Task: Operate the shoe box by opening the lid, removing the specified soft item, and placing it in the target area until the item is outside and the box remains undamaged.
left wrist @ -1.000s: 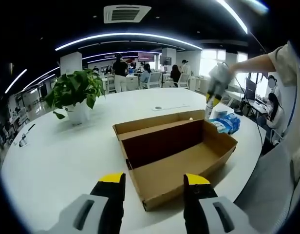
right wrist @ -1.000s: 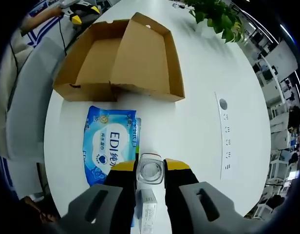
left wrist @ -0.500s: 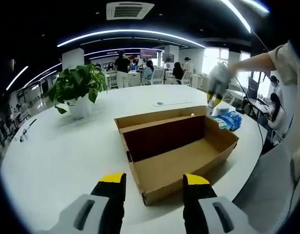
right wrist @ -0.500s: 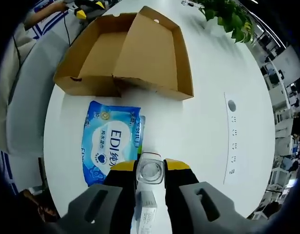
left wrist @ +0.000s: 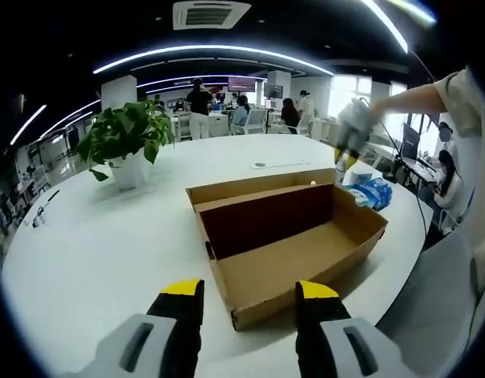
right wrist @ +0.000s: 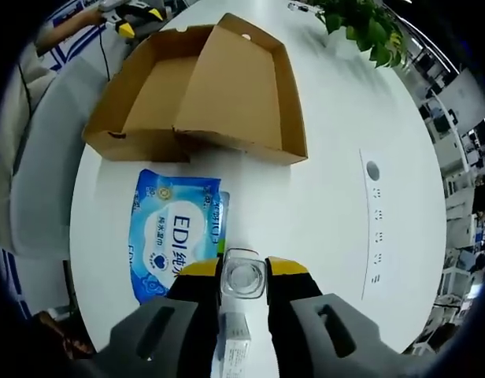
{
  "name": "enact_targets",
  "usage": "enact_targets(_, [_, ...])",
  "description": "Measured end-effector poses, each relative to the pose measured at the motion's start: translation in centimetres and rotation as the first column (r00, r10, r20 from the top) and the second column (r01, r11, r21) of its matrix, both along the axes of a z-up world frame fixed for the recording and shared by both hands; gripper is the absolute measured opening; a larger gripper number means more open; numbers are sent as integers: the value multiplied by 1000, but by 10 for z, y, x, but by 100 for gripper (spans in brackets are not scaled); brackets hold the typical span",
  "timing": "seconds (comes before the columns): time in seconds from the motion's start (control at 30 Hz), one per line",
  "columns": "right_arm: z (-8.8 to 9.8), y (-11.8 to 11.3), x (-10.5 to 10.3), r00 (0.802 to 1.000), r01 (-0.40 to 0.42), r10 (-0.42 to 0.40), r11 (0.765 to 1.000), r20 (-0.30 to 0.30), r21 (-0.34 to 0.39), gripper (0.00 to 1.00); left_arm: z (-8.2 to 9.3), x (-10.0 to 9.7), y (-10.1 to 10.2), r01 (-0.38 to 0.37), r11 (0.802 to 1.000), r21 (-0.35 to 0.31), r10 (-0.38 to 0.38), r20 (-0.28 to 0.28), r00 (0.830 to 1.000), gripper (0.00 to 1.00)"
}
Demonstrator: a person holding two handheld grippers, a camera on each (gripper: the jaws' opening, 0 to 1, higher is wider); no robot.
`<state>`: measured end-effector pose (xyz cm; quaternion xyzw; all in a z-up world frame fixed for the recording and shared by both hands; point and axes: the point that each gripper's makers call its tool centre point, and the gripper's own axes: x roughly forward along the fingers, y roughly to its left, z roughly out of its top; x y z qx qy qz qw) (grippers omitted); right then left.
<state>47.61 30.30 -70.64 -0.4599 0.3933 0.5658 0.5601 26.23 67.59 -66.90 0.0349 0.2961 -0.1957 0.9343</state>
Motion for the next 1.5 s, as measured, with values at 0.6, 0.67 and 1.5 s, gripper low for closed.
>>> enact_targets(0.6, [10,8,6,999,31,-33,998,35,63,27,-2,5,5,-22,1000,7,22,-14,1000,46])
enact_targets(0.67, [15,13,8,996,84,-88,992,36,91,26,-3,6,6,-26,1000,10,26,-18,999,44])
enact_targets(1.5, [22,87,45,858,490,-513,809,-16,325,18,-23,7,26,-165,986,17,165,-126,978,18])
